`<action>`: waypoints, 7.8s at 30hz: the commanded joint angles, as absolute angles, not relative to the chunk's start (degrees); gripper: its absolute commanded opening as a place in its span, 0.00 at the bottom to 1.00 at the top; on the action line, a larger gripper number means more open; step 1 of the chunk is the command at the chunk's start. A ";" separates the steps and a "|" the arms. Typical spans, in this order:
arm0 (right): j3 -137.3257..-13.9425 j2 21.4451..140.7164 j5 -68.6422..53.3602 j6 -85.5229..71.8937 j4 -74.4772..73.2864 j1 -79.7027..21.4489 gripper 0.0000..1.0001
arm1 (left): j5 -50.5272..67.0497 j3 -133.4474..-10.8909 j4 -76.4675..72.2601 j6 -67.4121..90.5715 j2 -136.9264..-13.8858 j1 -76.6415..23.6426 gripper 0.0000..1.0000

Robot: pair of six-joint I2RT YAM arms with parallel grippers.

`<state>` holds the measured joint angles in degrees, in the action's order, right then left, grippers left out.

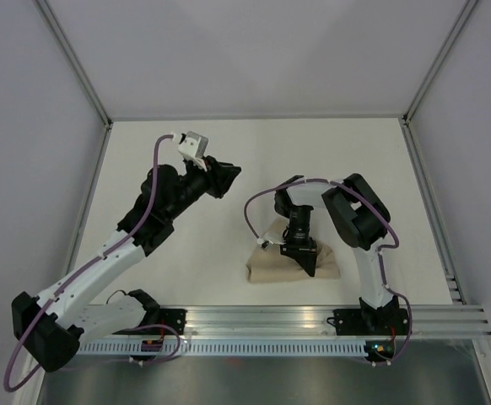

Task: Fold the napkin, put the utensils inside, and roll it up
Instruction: Roll the napkin at the center of the board.

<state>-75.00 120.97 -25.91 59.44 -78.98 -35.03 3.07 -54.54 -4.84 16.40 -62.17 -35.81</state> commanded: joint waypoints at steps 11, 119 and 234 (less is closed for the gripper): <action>-76.91 133.42 -25.93 66.36 -69.53 -32.96 0.07 | -5.97 -37.97 -8.44 7.47 -59.58 -63.01 0.35; -61.44 92.99 -32.34 69.43 -72.77 -16.17 0.40 | -2.11 -39.46 -27.16 14.24 -99.93 -75.06 0.02; -66.71 116.37 -29.97 60.91 -67.85 -17.32 0.08 | -20.92 -56.34 -13.45 -13.36 -112.94 -81.56 0.38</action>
